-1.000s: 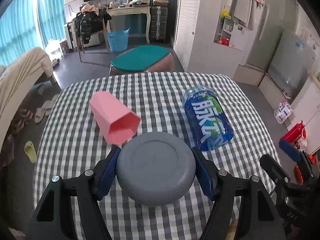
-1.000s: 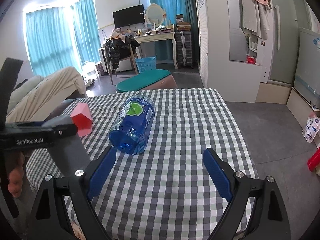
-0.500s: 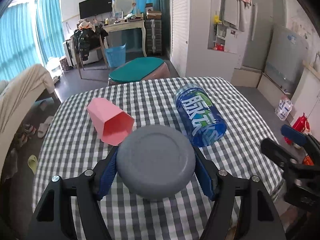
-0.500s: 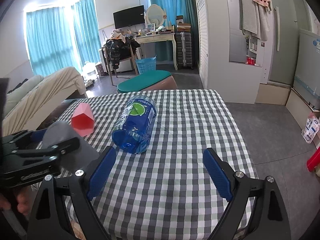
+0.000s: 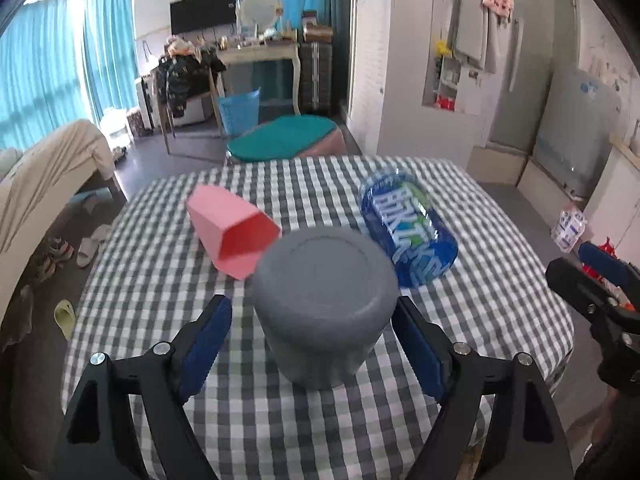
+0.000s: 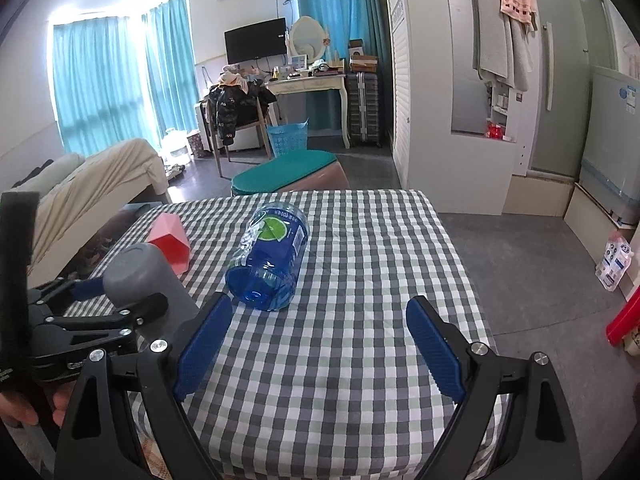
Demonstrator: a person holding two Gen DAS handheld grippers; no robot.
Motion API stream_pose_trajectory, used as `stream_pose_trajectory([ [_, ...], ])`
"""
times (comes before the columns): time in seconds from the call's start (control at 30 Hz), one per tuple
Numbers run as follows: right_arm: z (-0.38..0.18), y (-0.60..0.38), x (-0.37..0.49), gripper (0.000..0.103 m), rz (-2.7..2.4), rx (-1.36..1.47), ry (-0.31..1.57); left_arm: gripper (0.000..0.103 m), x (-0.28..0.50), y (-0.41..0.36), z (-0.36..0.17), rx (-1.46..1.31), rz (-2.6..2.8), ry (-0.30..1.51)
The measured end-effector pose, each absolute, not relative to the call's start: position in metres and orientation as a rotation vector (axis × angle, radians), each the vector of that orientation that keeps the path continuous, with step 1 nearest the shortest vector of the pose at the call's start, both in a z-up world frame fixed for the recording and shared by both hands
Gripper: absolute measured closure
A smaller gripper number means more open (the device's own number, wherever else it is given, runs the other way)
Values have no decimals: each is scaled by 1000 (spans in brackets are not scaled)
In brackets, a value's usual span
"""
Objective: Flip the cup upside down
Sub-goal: 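Rotate the gray cup in the left gripper so its closed bottom faces up, then lower the gray cup rim-down onto the table and open the left gripper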
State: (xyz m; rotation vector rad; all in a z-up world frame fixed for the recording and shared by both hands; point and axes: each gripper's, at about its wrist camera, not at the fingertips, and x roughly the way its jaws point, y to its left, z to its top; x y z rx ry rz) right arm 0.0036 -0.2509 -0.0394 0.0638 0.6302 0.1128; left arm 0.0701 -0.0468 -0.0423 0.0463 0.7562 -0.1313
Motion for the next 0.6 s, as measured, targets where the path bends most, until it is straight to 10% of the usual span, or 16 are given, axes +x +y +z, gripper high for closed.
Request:
stream_pose_trajectory([
  [0.6,7,-227,-60,14,103,-7,500,18,-16,-1,38,-44,-124,430],
])
